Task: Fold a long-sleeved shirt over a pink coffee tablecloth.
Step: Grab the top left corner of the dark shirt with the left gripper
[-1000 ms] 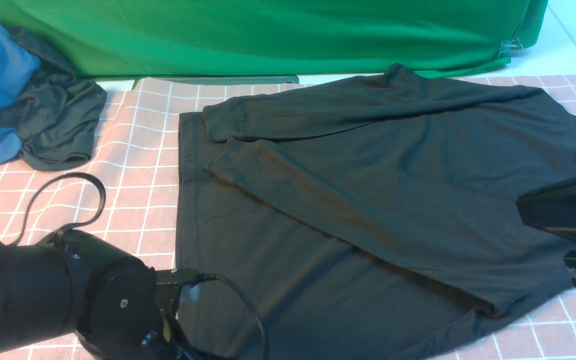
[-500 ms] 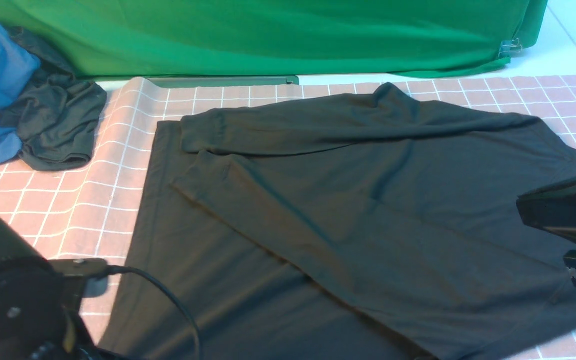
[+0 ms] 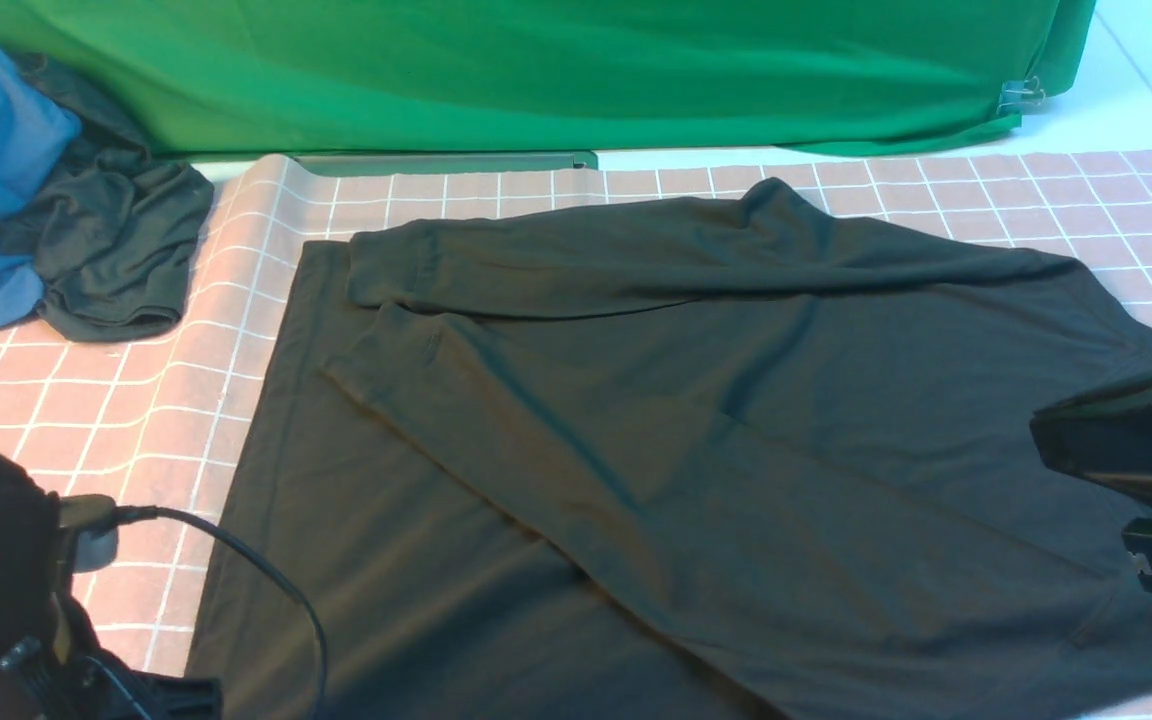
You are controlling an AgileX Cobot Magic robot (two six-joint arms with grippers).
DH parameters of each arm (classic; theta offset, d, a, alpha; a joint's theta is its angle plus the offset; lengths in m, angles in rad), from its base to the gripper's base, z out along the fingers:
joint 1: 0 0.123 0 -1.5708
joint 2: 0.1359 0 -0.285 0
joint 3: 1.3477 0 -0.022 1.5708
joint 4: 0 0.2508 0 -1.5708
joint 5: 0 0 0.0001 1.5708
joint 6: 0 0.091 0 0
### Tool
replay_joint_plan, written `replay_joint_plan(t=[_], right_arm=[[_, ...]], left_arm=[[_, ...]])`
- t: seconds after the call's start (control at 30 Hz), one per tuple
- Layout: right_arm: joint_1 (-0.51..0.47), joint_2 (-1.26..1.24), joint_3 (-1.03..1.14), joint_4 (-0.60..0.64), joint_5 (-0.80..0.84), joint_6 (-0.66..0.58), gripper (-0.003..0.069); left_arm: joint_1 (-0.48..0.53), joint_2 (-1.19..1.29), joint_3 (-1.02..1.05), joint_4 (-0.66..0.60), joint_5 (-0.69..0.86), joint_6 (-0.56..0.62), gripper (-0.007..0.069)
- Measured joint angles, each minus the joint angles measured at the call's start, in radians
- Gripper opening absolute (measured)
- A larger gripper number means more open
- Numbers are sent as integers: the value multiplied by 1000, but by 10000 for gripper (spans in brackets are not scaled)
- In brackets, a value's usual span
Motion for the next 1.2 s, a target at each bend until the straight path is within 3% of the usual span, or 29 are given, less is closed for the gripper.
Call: replay_joint_plan(t=[0.13,0.23,0.4,0.53,0.63,0.77,0.93,1.2], right_arm=[[0,0,0,0,0,0,91],[0,0,0,0,1,0,91],[0,0,0,0,0,0,91],[0,0,0,0,0,0,91],[0,0,0,0,0,0,91],[0,0,0,0,0,0,91],[0,0,0,0,0,0,91],[0,0,0,0,0,6,91]], left_arm=[[0,0,-64,68,0,1,257],[0,4,-138,91,-85,-26,267],[25,126,-384,77,-187,-39,149],[136,299,-606,-55,-206,97,27],[208,428,-735,-155,-223,177,13],[246,575,-859,-161,-277,213,19],[250,763,-994,-62,-347,223,128],[250,979,-1056,-30,-557,226,404]])
